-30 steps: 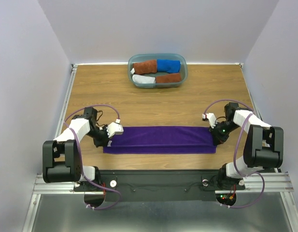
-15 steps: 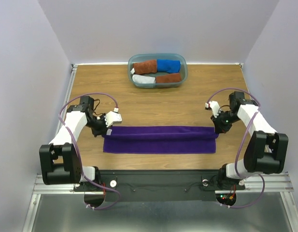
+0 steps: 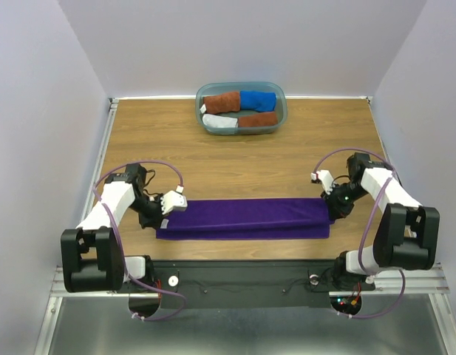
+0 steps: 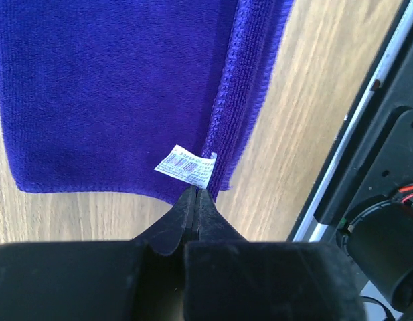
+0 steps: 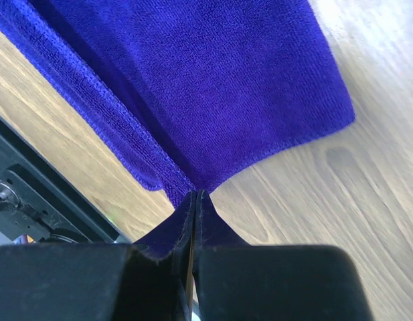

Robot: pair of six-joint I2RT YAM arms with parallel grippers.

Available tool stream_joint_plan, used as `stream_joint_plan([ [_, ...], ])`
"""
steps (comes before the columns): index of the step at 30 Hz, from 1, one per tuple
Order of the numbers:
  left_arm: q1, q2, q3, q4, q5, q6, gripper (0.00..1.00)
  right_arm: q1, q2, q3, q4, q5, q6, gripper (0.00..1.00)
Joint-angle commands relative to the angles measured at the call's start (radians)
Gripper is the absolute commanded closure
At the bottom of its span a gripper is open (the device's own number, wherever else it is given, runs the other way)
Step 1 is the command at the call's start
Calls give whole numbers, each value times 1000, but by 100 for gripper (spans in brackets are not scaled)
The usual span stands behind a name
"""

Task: Roll the towels
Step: Fold the towel

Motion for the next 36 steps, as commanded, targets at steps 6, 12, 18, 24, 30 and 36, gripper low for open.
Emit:
stream_joint_plan([
  [6, -7, 66, 14, 29, -86, 3, 99, -9, 68, -12, 57, 66, -34, 99],
  [12, -7, 9, 48, -41, -87, 23, 60, -9, -15, 51, -58, 32, -54, 38],
  [18, -5, -79, 147, -94, -69, 13, 53, -9, -73, 213, -161, -48, -43, 33],
  [24, -7, 38, 232, 33, 29, -154, 59, 8, 88, 298, -134, -134, 58, 53],
  [30, -12, 150, 249, 139, 60, -279, 64, 110, 137, 211, -20, -103, 153, 58],
  [36, -18, 259, 209, 187, -26, -321, 73, 167, 207, 100, 72, -23, 181, 59],
])
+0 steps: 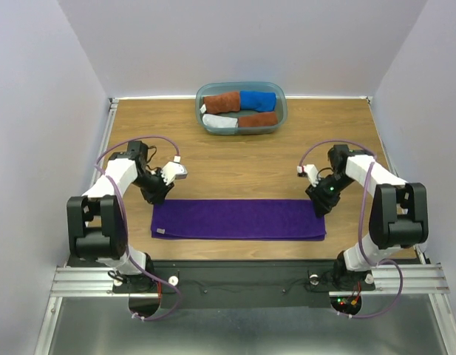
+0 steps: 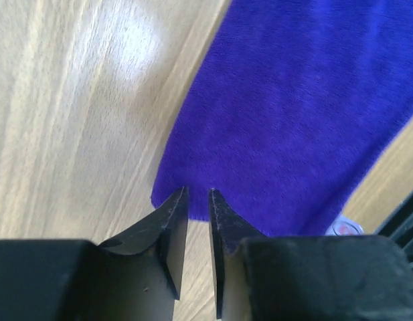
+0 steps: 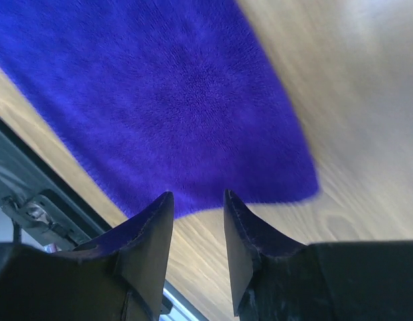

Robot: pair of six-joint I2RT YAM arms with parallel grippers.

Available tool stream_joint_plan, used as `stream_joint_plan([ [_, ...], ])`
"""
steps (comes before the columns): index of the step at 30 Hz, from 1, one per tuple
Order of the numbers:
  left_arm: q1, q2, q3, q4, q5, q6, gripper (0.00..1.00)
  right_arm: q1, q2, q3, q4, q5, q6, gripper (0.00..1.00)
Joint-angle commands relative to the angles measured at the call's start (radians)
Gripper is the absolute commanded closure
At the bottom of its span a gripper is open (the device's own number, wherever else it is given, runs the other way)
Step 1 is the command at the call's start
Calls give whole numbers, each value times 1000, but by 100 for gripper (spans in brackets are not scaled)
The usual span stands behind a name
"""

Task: Roll the towels
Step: Fold the towel

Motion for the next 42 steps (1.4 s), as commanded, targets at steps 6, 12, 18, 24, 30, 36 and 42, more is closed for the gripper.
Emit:
stream_joint_plan([
  [6, -5, 156, -6, 128, -97, -156, 80, 41, 63, -90, 111, 106, 37, 56],
  [12, -5, 290, 95, 250, -111, -309, 84, 55, 100, -75, 212, 167, 107, 52],
  [18, -5, 361, 219, 290, -99, -438, 83, 52, 249, 101, 322, 277, 181, 51],
  [24, -5, 354, 276, 310, -114, -484, 79, 52, 333, 279, 318, 322, 221, 50],
  [30, -5, 204, 267, 186, -43, -376, 78, 52, 154, 237, 211, 248, 219, 49],
  [36, -5, 84, 184, 124, -18, -300, 78, 52, 82, 144, 172, 224, 227, 50],
  [42, -40, 59, 69, 106, -11, -234, 82, 52, 148, 95, 172, 205, 233, 61],
])
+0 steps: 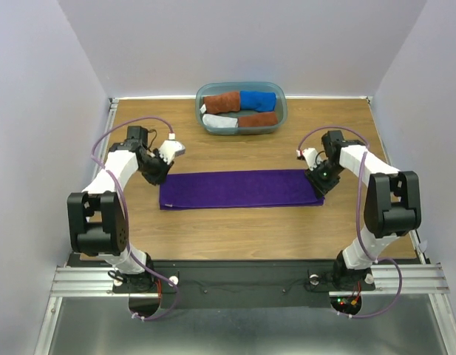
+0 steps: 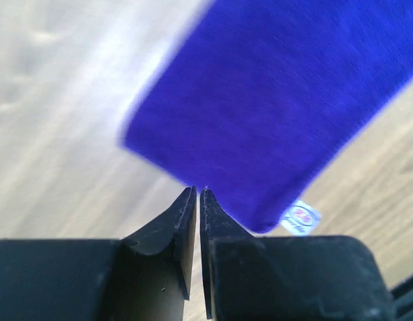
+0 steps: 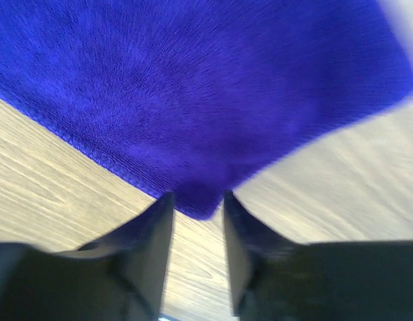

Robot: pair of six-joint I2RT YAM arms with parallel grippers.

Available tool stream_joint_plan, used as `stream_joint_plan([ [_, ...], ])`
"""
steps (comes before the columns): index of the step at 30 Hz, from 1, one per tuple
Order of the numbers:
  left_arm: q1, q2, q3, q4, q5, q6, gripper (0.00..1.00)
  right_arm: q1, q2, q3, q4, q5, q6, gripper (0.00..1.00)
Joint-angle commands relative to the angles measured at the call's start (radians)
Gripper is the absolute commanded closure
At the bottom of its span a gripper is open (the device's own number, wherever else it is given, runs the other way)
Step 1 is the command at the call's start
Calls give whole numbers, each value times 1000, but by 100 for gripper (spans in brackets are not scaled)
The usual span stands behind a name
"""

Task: Roll the towels
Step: Fold the towel

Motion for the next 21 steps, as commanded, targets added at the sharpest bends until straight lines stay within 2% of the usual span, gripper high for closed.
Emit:
stream_joint_plan([
  [1, -33, 5, -89, -61, 23, 82, 83, -4, 45, -34, -8, -24, 0, 63],
  [8, -36, 1, -241, 2, -75, 108, 85, -4, 76, -77, 6, -4, 2, 67],
  [11, -36, 5, -255, 25, -92, 108, 85, -9, 75, -77, 6, -5, 11, 67],
  [12, -36, 1, -252, 19, -89, 110, 85, -13, 67, -71, 5, -7, 17, 66],
  [14, -36, -17, -224, -1, -69, 110, 84, -24, 35, -37, -15, -24, 40, 58],
  [16, -36, -40, -198, -38, -34, 104, 77, -56, 13, 42, -70, -73, 61, 47],
  [21, -36, -121, -114, -54, 12, 55, 50, -166, -10, 168, -146, -185, 184, 45],
])
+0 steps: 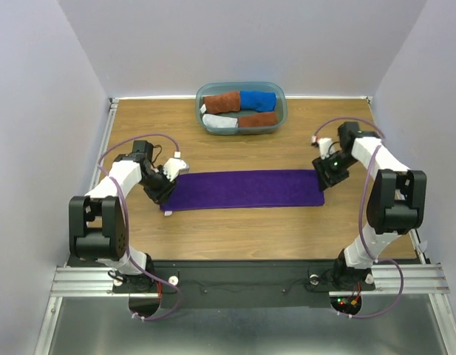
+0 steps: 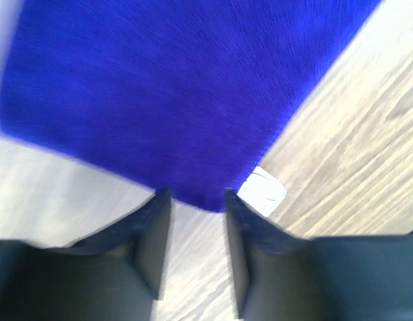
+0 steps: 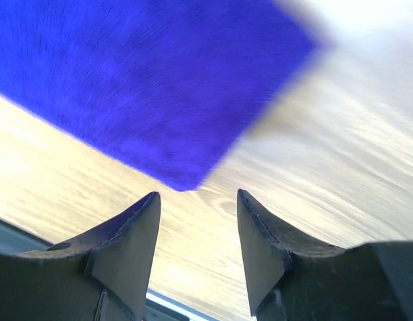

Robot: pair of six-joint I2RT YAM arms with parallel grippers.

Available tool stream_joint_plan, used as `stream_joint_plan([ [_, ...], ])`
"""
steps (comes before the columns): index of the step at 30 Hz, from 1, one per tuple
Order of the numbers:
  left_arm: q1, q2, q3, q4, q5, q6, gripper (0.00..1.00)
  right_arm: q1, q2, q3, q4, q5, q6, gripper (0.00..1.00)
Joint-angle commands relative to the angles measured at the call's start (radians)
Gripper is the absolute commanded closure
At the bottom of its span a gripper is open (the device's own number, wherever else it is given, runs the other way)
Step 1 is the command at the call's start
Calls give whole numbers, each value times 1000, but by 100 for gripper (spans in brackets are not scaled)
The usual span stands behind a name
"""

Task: Roll the towels
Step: Fold the towel

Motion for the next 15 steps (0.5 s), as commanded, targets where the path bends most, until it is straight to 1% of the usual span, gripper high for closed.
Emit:
stream_joint_plan([
  [1, 0, -109, 86, -10, 57, -51, 47, -91, -55, 102, -54, -102, 128, 45],
  [3, 0, -147, 93, 36, 67, -76, 46, -118, -38, 103, -54, -119, 183, 45],
  [5, 0, -172, 96, 73, 67, -123, 45, -116, -24, 90, -51, -122, 230, 47],
  [9, 0, -218, 112, 130, 73, -171, 44, -118, 8, 69, -12, -158, 309, 49],
  [15, 1, -218, 124, 124, 88, -180, 44, -116, 38, 21, 73, -123, 376, 51],
])
